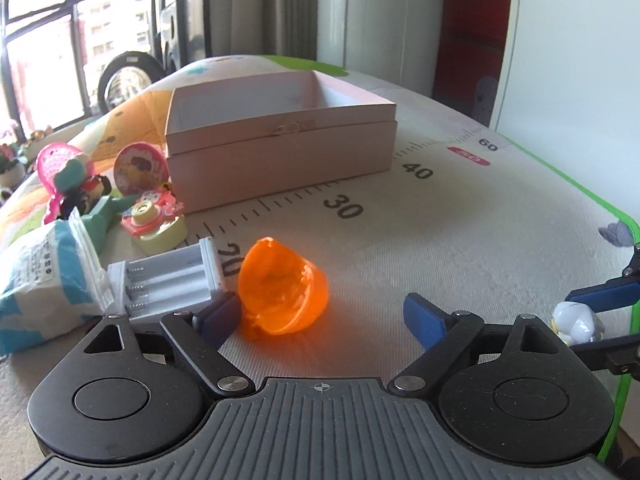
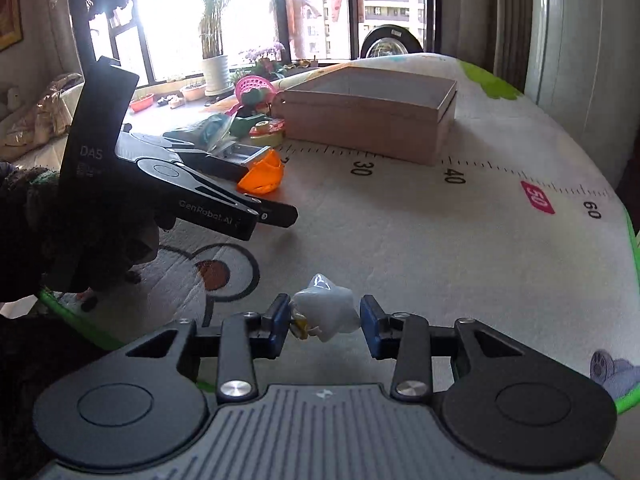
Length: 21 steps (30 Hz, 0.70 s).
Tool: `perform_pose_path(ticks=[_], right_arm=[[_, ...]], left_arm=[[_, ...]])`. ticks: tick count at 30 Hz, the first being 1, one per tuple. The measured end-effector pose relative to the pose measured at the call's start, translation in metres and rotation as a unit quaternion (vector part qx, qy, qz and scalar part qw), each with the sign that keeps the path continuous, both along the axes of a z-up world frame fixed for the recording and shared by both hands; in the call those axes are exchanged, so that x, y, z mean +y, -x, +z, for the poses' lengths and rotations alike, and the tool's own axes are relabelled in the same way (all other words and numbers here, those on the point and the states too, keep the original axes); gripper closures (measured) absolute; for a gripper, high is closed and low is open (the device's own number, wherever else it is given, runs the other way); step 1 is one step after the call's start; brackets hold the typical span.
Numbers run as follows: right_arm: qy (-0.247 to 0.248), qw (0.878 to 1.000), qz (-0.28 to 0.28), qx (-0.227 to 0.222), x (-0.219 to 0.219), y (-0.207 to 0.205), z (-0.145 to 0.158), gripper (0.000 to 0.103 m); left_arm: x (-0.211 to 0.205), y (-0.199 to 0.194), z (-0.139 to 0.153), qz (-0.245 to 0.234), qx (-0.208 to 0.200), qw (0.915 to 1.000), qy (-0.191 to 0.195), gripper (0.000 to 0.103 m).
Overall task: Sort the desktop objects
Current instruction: 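Grasp the orange pumpkin with the left tool while the right tool holds the duck, then drop the pumpkin and duck into the pink box with both tools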
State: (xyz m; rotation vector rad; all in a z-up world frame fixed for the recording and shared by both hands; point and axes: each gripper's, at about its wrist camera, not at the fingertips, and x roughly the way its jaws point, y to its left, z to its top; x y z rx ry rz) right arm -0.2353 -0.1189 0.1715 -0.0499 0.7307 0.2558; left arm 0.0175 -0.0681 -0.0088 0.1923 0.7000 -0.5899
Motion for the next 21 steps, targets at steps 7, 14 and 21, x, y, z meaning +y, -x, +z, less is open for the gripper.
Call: perform_pose_path(ticks=[7, 14, 21], right_arm=[[-0.022, 0.999, -0.029, -0.002, -0.005, -0.040, 0.005, 0.066], [-0.038, 0.999, -0.024, -0.014, -0.006, -0.035, 0.029, 0.066], [-0.058, 0.993, -0.038, -0.096, -0.013, -0.092, 0.098, 0.066]], left_arm=[[0.003, -0.019, 0.004, 0.023, -0.007, 0.9997, -0.009, 0.046], [0.020, 0.009, 0.023, 0.002, -0.046, 0.9988, -0.018, 0.056], [0.012, -0.015, 0.097, -0.004, -0.156, 0.9877, 0.007, 0.056]])
